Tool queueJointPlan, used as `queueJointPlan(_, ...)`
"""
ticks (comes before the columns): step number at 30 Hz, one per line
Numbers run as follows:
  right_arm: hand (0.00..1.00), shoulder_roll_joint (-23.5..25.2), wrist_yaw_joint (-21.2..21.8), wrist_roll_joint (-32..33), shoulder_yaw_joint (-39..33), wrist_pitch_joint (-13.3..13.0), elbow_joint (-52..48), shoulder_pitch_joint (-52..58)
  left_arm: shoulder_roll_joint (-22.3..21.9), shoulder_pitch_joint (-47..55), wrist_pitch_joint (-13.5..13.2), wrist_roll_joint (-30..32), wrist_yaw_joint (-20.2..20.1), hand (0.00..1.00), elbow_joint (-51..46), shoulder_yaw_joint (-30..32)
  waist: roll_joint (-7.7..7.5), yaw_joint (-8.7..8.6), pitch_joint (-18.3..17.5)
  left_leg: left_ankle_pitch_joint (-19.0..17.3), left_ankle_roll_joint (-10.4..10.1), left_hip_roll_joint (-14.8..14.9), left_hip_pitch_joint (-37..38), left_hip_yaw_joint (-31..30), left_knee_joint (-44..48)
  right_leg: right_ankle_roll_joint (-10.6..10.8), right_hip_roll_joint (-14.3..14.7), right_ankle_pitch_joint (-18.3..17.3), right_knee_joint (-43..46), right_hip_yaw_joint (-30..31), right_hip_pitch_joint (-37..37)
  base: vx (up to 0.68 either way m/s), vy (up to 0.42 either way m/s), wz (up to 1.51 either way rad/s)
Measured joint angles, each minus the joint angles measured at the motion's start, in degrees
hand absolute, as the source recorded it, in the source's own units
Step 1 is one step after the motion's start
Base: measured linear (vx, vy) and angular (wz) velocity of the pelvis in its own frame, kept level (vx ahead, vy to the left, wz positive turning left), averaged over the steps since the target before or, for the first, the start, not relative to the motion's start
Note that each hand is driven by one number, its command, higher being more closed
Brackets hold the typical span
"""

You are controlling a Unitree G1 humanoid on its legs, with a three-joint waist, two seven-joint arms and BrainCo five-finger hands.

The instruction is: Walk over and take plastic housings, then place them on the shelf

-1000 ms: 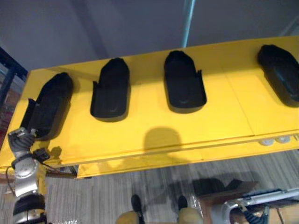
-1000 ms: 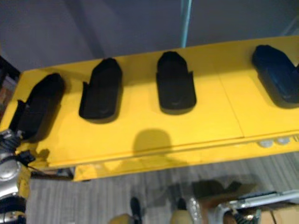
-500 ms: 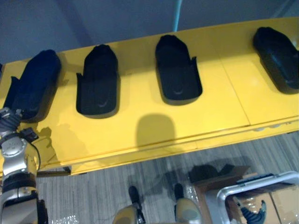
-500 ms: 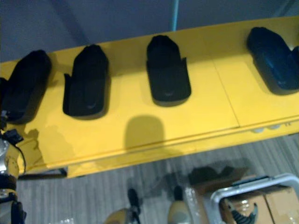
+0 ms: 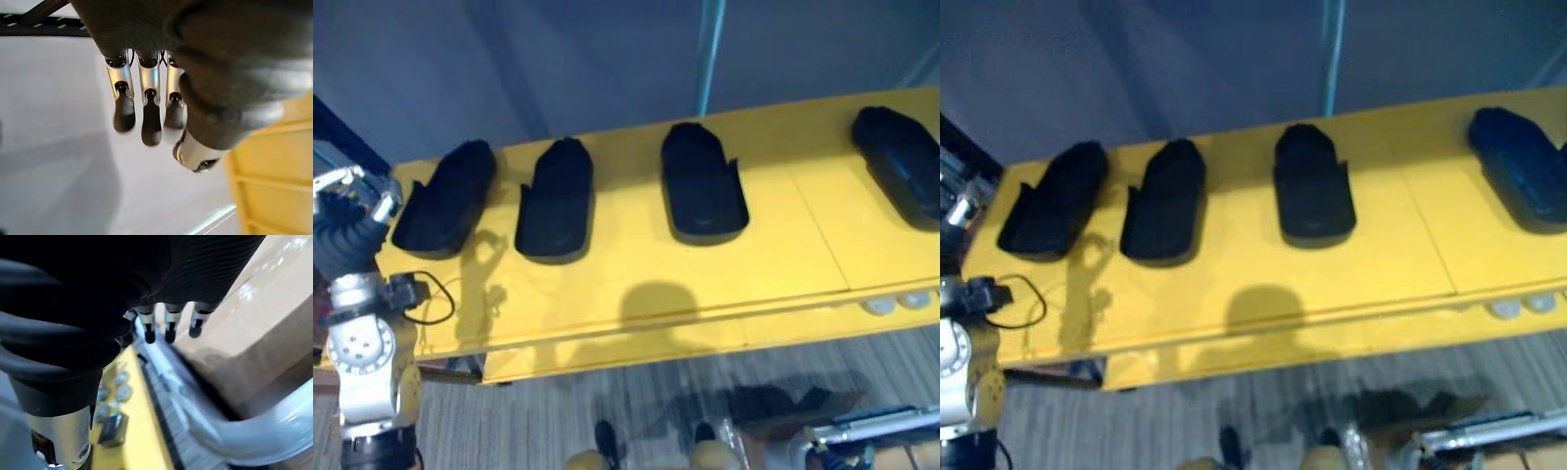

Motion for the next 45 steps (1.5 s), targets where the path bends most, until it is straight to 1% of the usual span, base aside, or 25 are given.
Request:
queueJointPlan(1,0.00,-0.04,-0.20,0.00,0.01,0.11,0.00,-0.06,0.00,0.49,0.00,1.59,0.55,0.00,0.05,0.39,0.03,0.11,-0.54,0.01,-0.01,0.01,-0.03,-0.04,-0.01,0.00,0.01,0.00,-0.10,-0.02,0.06,0.00,0.000,0.00)
queueJointPlan(2,0.00,-0.26,-0.40,0.05,0.05,0.29,0.01,-0.07,0.02,1.54,0.10,5.32,2.52,0.00,0.38,1.09,0.22,0.42,-1.55,0.08,-0.09,0.03,0.20,-0.08,-0.10,0.00,0.02,0.00,-0.27,-0.09,0.47,-0.02,-0.010,0.04)
queueJointPlan(3,0.00,-0.34,-0.43,0.05,0.05,0.32,0.07,-0.06,0.02,1.68,0.17,6.65,3.22,0.00,0.82,1.29,0.28,0.52,-1.72,0.11,-0.13,0.02,0.56,-0.08,-0.25,0.00,0.01,0.00,-0.37,-0.11,0.84,-0.05,-0.010,0.00)
queueJointPlan(6,0.00,-0.75,-0.44,0.50,0.43,0.84,0.59,-0.11,1.00,1.32,2.00,10.96,6.98,0.00,4.99,2.53,0.30,1.14,-3.28,0.28,-0.19,0.05,1.01,0.13,-0.31,-0.05,0.00,-0.06,-0.80,-0.33,1.25,-0.06,-0.021,-0.06)
queueJointPlan(8,0.00,-1.47,-0.44,1.22,1.16,1.43,0.80,-0.16,4.50,1.05,5.41,15.22,10.26,0.00,11.47,2.56,0.39,1.13,-3.83,0.91,-0.24,0.14,1.27,0.11,-0.32,-0.05,0.06,-0.06,-1.06,-0.89,1.75,-0.08,-0.034,0.02)
queueJointPlan(9,0.00,-1.75,-0.44,1.23,1.39,1.51,0.93,-0.07,5.33,0.77,6.38,16.06,10.84,0.00,13.22,2.56,0.35,1.05,-3.86,0.95,-0.27,0.20,1.41,0.10,-0.33,-0.04,0.08,-0.06,-1.09,-1.10,1.84,-0.08,-0.025,0.04)
queueJointPlan(10,0.00,-2.26,-0.43,1.35,1.46,1.54,1.59,-0.02,6.84,-0.15,8.21,18.01,11.74,0.00,16.80,2.61,0.17,1.10,-4.26,0.99,-0.33,0.33,1.52,0.14,-0.34,-0.02,0.18,-0.08,-1.12,-1.13,1.89,-0.07,-0.020,-0.01)
queueJointPlan(12,0.00,-2.83,-0.41,2.39,1.69,1.61,2.26,-0.04,9.28,-1.45,11.07,20.19,12.23,0.00,21.40,2.61,-0.20,1.34,-4.57,1.15,-0.46,0.46,1.67,0.14,-0.34,-0.03,0.27,-0.09,-1.25,-1.17,2.01,-0.05,-0.014,-0.02)
queueJointPlan(13,0.00,-3.12,-0.31,2.40,1.84,1.62,2.33,-0.06,11.27,-1.76,13.03,22.17,11.91,0.00,24.47,2.51,-0.36,1.30,-4.66,1.18,-0.50,0.48,1.69,0.17,-0.35,-0.18,0.28,-0.20,-1.57,-1.17,2.00,-0.04,0.000,-0.02)
queueJointPlan(14,0.00,-3.56,-0.18,2.40,2.04,1.75,2.74,-0.03,13.55,-2.49,14.28,23.10,10.69,0.00,28.48,2.40,-0.51,1.21,-4.75,1.18,-0.51,0.45,1.66,0.31,-0.35,-0.16,0.24,-0.20,-1.82,-1.11,2.01,-0.03,0.004,-0.02)
queueJointPlan(15,0.00,-3.78,-0.14,2.42,2.17,1.82,3.04,0.05,14.67,-3.11,14.92,23.48,10.01,0.00,30.35,2.10,-0.58,1.22,-4.78,1.17,-0.52,0.43,1.62,0.33,-0.34,-0.13,0.22,-0.17,-1.92,-1.11,2.01,0.00,0.000,0.00)
queueJointPlan(17,0.00,-4.18,0.54,2.49,2.59,1.89,4.09,0.11,19.82,-5.64,17.33,24.24,5.24,0.00,37.08,-0.37,-0.79,1.18,-4.91,1.15,-0.52,0.36,1.50,0.41,-0.34,-0.04,0.16,-0.12,-2.12,-1.11,1.99,0.00,0.000,0.00)
queueJointPlan(21,0.00,-4.44,1.21,2.51,2.81,1.86,5.66,-0.04,26.29,-10.72,18.58,24.28,-2.22,0.00,45.71,-6.71,-0.82,0.72,-4.92,1.09,-0.56,0.36,1.47,0.81,-0.32,0.34,0.16,0.27,-2.19,-0.94,2.01,0.03,0.000,-0.03)
queueJointPlan(24,0.00,-4.94,1.74,2.51,2.80,1.74,6.25,-0.13,28.71,-15.03,18.71,24.45,-7.04,0.00,51.03,-8.47,-0.72,-0.10,-4.89,0.85,-0.83,0.38,1.62,1.93,-0.29,0.33,0.21,0.75,-2.81,0.21,1.91,0.05,-0.001,-0.16)
queueJointPlan(25,0.00,-5.17,2.13,2.48,2.80,1.72,6.94,-0.26,29.77,-16.46,18.75,24.80,-9.36,0.00,51.86,-9.95,-0.33,-0.48,-4.67,0.84,-0.85,0.37,1.59,2.15,-0.27,0.37,0.21,0.89,-3.04,0.38,1.86,0.04,-0.004,-0.12)
queueJointPlan(26,0.00,-5.21,2.17,2.48,2.78,1.72,7.20,-0.24,30.06,-17.30,18.76,25.39,-10.17,0.00,52.14,-10.72,-0.36,-0.86,-4.68,0.84,-0.86,0.36,1.58,2.26,-0.26,0.38,0.20,0.92,-3.07,0.44,1.84,0.03,-0.008,-0.07)
queueJointPlan(28,0.00,-5.22,2.38,2.38,2.85,1.72,7.73,-0.47,30.27,-19.65,18.44,26.17,-13.82,0.00,52.86,-11.86,0.28,-2.08,-4.31,0.84,-0.86,0.40,1.86,3.07,-0.23,0.34,0.23,0.95,-3.07,0.90,1.82,0.02,-0.014,-0.12)
queueJointPlan(30,0.00,-5.32,2.48,2.37,2.86,1.72,7.98,-0.55,30.52,-21.49,18.29,26.28,-15.57,0.00,53.96,-13.52,0.69,-2.53,-4.38,0.84,-0.86,0.47,1.95,3.58,-0.22,0.31,0.34,1.04,-3.05,1.61,1.70,0.01,-0.015,-0.15)
queueJointPlan(31,0.00,-5.48,2.58,2.37,2.92,1.73,8.24,-0.77,30.89,-22.01,17.92,26.40,-17.08,0.00,54.28,-14.01,0.85,-3.41,-4.40,0.84,-0.86,0.50,1.96,3.64,-0.22,0.31,0.37,1.05,-3.00,1.64,1.64,-0.01,-0.010,-0.10)
queueJointPlan(32,0.00,-5.60,2.70,2.36,2.91,1.73,8.32,-0.63,31.19,-23.09,17.47,26.50,-18.14,0.00,54.48,-15.10,0.91,-3.65,-4.43,0.84,-0.86,0.55,2.03,3.89,-0.22,0.26,0.40,1.08,-2.95,1.80,1.53,-0.01,-0.003,-0.06)
queueJointPlan(35,0.00,-6.35,3.49,2.32,2.96,1.72,8.86,-1.17,32.38,-23.87,17.35,26.63,-21.42,0.00,55.41,-16.28,0.94,-4.17,-4.42,0.84,-0.86,0.64,2.06,5.08,-0.25,0.29,0.46,1.33,-2.70,2.73,0.71,-0.07,0.008,-0.15)
queueJointPlan(36,0.00,-6.43,3.53,2.32,2.96,1.72,8.86,-1.23,32.38,-23.87,17.34,26.64,-21.83,0.00,55.82,-16.31,0.95,-4.29,-4.41,0.84,-0.86,0.63,2.11,5.20,-0.26,0.33,0.46,1.40,-2.70,2.92,0.67,-0.08,0.014,-0.15)
queueJointPlan(38,0.00,-6.46,3.71,2.19,2.96,1.72,9.16,-1.15,32.55,-23.88,17.61,26.69,-24.92,0.00,57.39,-17.72,0.91,-4.84,-4.42,0.82,-0.84,0.63,2.42,5.40,-0.29,0.37,0.44,1.55,-2.61,3.14,0.69,-0.09,0.009,-0.07)
queueJointPlan(43,0.00,-6.70,4.31,2.15,2.96,1.51,9.29,-1.16,32.75,-23.86,19.80,28.39,-27.44,0.00,60.08,-18.02,0.91,-4.98,-4.41,0.82,-0.82,0.64,2.64,5.66,-0.31,0.52,0.44,1.71,-2.54,3.41,0.64,-0.08,-0.003,-0.04)
queueJointPlan(45,0.00,-6.85,4.56,2.13,2.95,1.51,9.48,-1.16,33.80,-23.77,20.29,28.60,-27.76,0.00,62.72,-18.00,0.79,-5.01,-4.34,0.82,-0.82,0.65,2.71,5.78,-0.32,0.54,0.45,1.72,-2.52,3.54,0.63,-0.06,-0.011,-0.03)
